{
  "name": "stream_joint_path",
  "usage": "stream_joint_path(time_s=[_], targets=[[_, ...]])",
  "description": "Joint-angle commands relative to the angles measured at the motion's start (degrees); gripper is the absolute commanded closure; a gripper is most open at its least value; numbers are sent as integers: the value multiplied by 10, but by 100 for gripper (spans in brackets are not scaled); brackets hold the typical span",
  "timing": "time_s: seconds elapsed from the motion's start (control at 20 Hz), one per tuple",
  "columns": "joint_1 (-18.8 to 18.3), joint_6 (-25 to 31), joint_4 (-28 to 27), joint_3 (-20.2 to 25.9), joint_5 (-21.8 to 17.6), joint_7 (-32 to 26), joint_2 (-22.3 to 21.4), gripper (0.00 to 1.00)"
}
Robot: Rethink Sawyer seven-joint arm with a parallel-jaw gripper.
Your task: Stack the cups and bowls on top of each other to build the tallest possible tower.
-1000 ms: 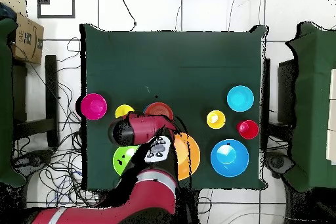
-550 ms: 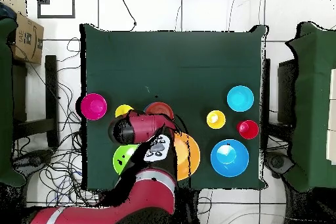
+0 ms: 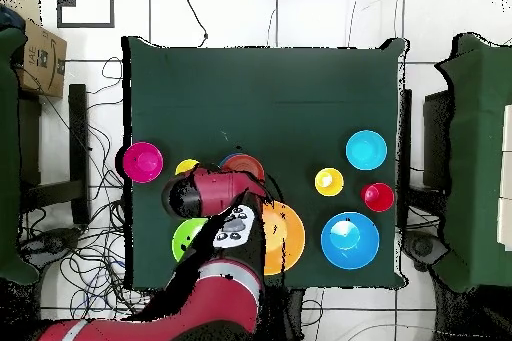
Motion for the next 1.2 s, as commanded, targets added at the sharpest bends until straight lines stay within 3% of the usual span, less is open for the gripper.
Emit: stream_joint_path(time_s=[0.05,1.2], targets=[[14,31,-22,44,32,82,26,100],[22,31,-18,42,46,70,28,100]])
